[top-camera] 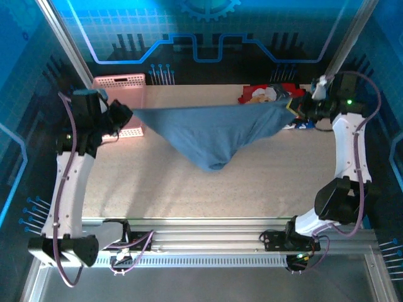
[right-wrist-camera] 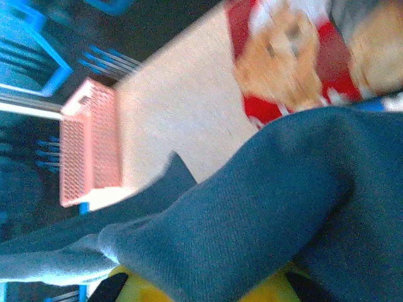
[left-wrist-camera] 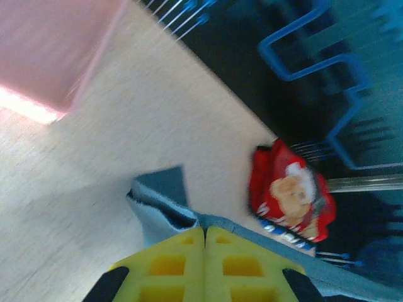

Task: Fold and stack the t-shirts

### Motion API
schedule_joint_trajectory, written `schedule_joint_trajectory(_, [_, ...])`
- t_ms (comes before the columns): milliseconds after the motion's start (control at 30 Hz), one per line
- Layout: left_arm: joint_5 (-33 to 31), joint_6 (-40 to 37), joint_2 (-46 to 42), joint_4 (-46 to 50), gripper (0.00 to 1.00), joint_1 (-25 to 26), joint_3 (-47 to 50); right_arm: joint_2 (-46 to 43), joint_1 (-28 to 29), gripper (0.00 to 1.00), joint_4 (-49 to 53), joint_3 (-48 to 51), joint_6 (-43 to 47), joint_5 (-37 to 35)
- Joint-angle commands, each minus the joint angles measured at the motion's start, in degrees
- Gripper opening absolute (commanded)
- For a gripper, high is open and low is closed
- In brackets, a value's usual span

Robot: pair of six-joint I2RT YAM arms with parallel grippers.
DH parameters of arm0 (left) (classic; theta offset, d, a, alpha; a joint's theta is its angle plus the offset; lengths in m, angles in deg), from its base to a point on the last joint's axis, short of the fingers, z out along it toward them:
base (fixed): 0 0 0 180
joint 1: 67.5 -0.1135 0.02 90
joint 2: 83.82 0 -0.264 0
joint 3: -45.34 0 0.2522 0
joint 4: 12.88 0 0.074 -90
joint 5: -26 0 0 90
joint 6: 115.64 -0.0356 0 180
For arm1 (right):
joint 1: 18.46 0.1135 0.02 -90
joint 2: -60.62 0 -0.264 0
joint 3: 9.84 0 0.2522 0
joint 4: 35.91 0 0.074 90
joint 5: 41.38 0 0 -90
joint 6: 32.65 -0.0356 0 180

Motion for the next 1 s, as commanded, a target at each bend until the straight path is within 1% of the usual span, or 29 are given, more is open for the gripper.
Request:
schedule_joint_trajectory(0, [2.5,-0.7,4.3,-7.4,0.00,-0.1,-11.7,4.1,-1.4,0.00,-4.2,-11.7,-6.8,4.1])
schedule_joint_trajectory(133, [2.8,-2.5,12.0,-9.1,0.00,1.0,-27.9,12.6,-1.4,0.00,-1.7,-31.9,-10.4,4.9])
schedule_joint_trajectory(233, [3.1,-4.4,17.1,-7.7,0.00,0.9,-40.7,17.9,-1.7,0.00,0.3,-46.2,-11.7,5.6])
schedule_joint_trajectory(267, [3.1,-5.2,18.5,-6.9,0.00,0.9,-44.8,19.2,-2.1,0.00,0.8,-49.5,-12.3,5.5])
schedule_joint_trajectory(333, [3.0,-7.2,20.4,-5.4,0.00,0.9,-50.3,20.0,-3.0,0.00,0.6,-52.1,-12.9,5.8])
schedule_joint_trajectory(400, [3.1,-8.8,20.7,-4.5,0.00,0.9,-51.3,19.1,-3.8,0.00,0.8,-50.7,-12.2,5.6])
schedule_joint_trajectory(467, [3.6,-9.8,19.0,-5.3,0.00,0.9,-47.1,17.1,-4.5,0.00,0.8,-46.7,-10.6,5.9])
schedule_joint_trajectory(600, [6.4,-8.3,10.2,-13.3,0.00,0.9,-26.2,9.4,-4.5,0.00,-2.2,-31.5,-6.1,5.6])
schedule_joint_trajectory(667, [5.8,-7.8,5.7,-14.2,0.00,1.0,-16.8,5.6,-4.6,0.00,-2.1,-23.3,-4.0,5.2])
schedule_joint_trajectory(733, [5.8,-7.0,0.4,-15.9,0.00,1.3,-6.1,1.0,-4.5,0.00,-3.6,-12.4,-3.6,5.1])
schedule_joint_trajectory(800, [4.2,-7.0,-4.2,-15.6,0.00,1.7,2.9,-3.5,-4.3,0.00,-5.7,-1.2,-4.1,5.1])
schedule_joint_trajectory(867, [2.0,-6.1,-8.2,-14.0,0.00,1.8,10.9,-7.6,-3.7,0.00,-5.1,9.1,-3.4,3.7])
schedule_joint_trajectory(967, [-0.9,-3.5,-13.6,-10.7,0.00,2.0,22.0,-13.6,-1.2,0.01,-5.2,25.7,-3.0,1.6])
